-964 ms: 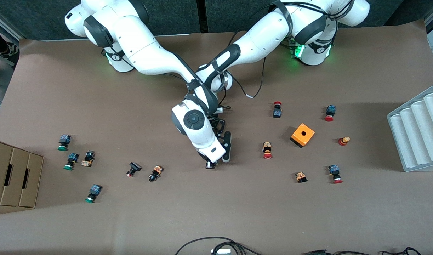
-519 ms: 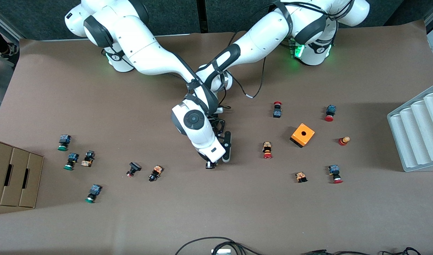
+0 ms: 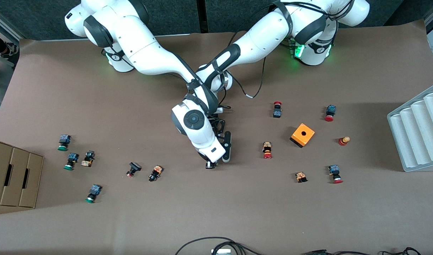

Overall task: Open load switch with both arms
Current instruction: 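Close the right gripper on the white lever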

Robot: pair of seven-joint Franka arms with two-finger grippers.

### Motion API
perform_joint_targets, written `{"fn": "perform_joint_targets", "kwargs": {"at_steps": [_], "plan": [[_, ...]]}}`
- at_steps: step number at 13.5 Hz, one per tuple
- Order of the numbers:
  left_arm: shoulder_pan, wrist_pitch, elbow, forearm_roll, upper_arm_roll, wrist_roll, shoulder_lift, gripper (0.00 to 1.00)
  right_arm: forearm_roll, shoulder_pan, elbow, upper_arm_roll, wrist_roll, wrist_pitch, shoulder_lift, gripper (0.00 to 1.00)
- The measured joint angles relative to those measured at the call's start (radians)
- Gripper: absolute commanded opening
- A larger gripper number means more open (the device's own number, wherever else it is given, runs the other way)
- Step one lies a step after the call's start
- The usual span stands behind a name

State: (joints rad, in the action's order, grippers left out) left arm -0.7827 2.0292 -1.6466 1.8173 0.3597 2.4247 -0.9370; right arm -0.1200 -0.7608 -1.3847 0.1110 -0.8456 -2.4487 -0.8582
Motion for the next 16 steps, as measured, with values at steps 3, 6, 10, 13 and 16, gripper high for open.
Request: {"fn": "perform_joint_targets", "kwargs": {"at_steps": [3, 6, 10, 13, 16], "plan": [[0.0, 0.0, 0.0, 0.0, 0.0, 0.0, 0.0, 0.24, 0.0, 0.0, 0.002, 0.0, 0.0, 0.008, 0.002, 0.39], [0.0, 0.0, 0.0, 0.0, 0.0, 0.0, 0.0, 0.24, 0.0, 0.0, 0.007, 0.0, 0.0, 0.022, 0.003, 0.39], [0.0, 0.0, 0.0, 0.0, 0.0, 0.0, 0.0, 0.24, 0.0, -0.001, 0.011, 0.0, 0.0, 0.049, 0.011, 0.39], [0.0, 0.0, 0.0, 0.0, 0.0, 0.0, 0.0, 0.24, 0.0, -0.004, 0.011, -0.002, 0.001, 0.089, 0.03, 0.39], [0.0, 0.0, 0.0, 0.0, 0.0, 0.0, 0.0, 0.24, 0.0, -0.006, 0.011, -0.002, 0.001, 0.098, 0.034, 0.39]]}}
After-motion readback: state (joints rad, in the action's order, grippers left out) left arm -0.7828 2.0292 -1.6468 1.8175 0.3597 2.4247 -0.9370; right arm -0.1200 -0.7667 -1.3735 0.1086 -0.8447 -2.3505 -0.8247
